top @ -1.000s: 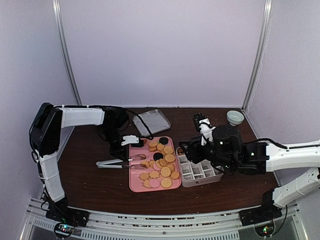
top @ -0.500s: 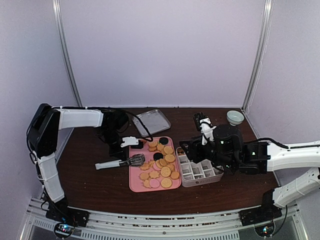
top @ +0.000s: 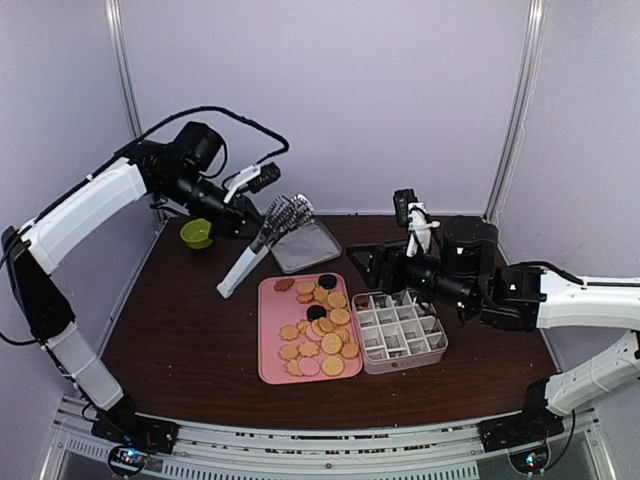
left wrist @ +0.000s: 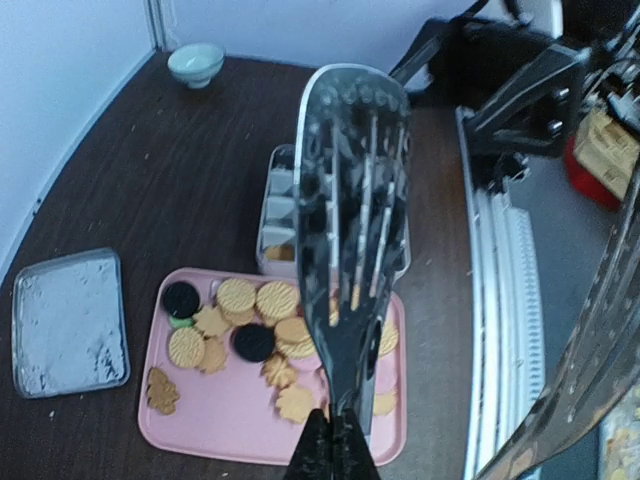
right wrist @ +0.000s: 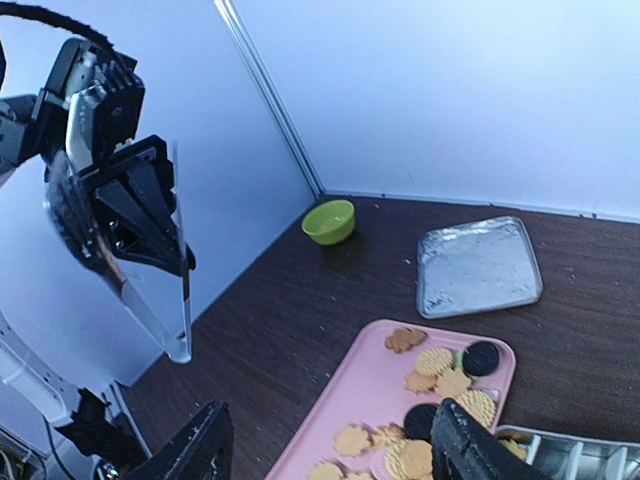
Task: Pack the cookies
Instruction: Pass from the left arm to the right
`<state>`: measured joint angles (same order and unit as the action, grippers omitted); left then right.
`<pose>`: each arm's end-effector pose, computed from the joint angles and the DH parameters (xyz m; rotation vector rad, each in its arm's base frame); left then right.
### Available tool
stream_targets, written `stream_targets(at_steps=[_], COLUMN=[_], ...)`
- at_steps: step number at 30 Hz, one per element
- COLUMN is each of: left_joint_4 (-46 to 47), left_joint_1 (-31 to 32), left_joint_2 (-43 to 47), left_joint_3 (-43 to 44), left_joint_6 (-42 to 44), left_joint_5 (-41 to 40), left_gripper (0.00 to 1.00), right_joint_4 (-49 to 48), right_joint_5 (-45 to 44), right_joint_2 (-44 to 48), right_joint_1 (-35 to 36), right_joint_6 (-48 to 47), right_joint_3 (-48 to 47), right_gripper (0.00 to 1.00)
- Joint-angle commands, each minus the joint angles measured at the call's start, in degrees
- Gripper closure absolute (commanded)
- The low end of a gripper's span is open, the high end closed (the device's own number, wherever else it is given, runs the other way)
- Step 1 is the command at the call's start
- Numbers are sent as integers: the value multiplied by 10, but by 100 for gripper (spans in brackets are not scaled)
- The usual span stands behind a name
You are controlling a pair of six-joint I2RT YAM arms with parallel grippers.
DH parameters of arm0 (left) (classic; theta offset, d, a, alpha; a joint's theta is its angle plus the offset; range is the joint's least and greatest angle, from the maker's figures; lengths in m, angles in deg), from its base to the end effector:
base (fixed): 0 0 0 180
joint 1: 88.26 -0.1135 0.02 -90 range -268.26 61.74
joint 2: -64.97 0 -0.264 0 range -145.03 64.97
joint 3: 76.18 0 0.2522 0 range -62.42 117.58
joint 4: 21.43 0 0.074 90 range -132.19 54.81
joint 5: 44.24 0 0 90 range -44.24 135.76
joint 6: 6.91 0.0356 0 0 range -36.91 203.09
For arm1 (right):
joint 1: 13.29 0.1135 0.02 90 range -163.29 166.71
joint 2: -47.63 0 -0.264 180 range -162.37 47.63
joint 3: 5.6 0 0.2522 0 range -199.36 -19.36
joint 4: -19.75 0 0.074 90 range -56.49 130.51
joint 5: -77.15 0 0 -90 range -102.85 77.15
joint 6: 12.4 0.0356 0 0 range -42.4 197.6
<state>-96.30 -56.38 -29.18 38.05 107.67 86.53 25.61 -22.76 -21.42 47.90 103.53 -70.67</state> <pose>0.2715 -0.1962 0.3809 1.3949 1.9955 -0.9455 0.1425 0.2465 0.3239 -0.4282 1.7896 0.9489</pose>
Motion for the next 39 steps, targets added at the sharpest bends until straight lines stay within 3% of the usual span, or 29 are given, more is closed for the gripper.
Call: stream_targets(at_steps=[1,10,14,23,32,36,37,39], left_joint_4=[28,156,167,171,172,134,108,39], left_joint_1=[3,3,3,4,3,2,2,-2], left_joint_2=[28,83,86,89,96,100,99,98], left_joint_3=[-8,-106,-112,-122,-140,-121,-110,-83], left_joint_6=[-131,-233,-241,-238,-230,-190,-163,-87], left_joint_5=[140,168,173,199,203,186,179,163], left_gripper=[100,100,100,100,100,67,53,37], right_joint_4=[-61,-102,-103,-107,-105,-68,-51,-1], right_joint_5=[82,171,186,207,216,203,201,196], right_joint_2=[-38,-134,-161,-205,-216,-210,-208,-205], right_joint_1=[-4,-5,-6,-7,-12,-19,-19,-21], right_joint_6=[11,34,41,55,64,57,49,19], right_joint_3=[-71,-164,-189,-228,-244,-242,-243,-251], right_gripper=[32,38,44,73,94,100,100,100])
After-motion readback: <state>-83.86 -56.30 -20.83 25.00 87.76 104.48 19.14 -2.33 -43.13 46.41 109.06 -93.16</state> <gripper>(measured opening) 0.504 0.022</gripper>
